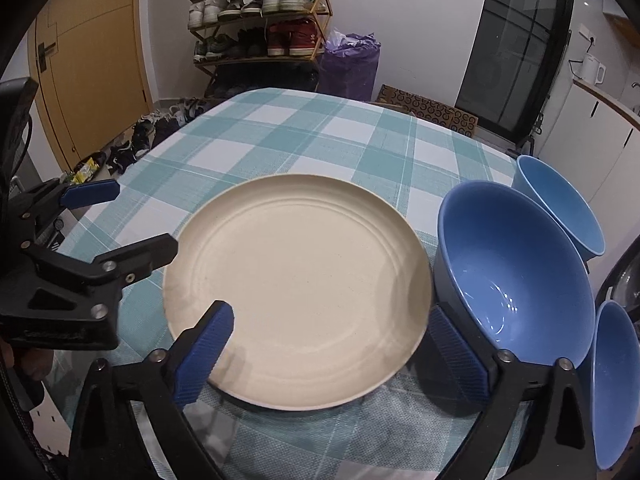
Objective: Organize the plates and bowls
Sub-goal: 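Withdraw both open tools up from the stacked plates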
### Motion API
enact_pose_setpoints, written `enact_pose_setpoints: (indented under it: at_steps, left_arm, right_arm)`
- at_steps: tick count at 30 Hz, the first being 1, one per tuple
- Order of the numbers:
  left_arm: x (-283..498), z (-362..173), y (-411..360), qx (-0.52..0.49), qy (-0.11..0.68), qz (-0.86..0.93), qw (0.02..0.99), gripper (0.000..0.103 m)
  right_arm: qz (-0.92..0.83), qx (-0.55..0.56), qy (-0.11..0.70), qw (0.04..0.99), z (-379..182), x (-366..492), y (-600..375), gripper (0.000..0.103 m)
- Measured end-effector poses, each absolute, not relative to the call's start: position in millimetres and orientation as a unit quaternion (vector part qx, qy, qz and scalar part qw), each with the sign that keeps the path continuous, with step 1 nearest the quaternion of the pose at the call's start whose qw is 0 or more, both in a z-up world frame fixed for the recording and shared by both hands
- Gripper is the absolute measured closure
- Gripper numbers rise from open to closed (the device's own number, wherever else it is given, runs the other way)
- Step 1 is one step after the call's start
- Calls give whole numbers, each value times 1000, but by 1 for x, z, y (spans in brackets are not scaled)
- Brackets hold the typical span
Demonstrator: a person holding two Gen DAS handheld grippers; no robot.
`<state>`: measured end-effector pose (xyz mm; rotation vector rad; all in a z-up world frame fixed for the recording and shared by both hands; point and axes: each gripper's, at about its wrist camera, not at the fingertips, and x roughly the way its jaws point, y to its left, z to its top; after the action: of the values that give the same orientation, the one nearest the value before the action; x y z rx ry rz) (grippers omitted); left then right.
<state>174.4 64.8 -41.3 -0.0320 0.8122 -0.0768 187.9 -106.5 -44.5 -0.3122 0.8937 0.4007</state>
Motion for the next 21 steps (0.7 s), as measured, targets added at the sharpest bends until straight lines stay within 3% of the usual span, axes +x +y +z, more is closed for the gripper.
enact_pose_setpoints:
  at_steps: [21]
  left_arm:
    - [144,9,52,-28,348,-43,936,0]
  right_arm:
    - [207,-140,350,903,22,154,-127,1]
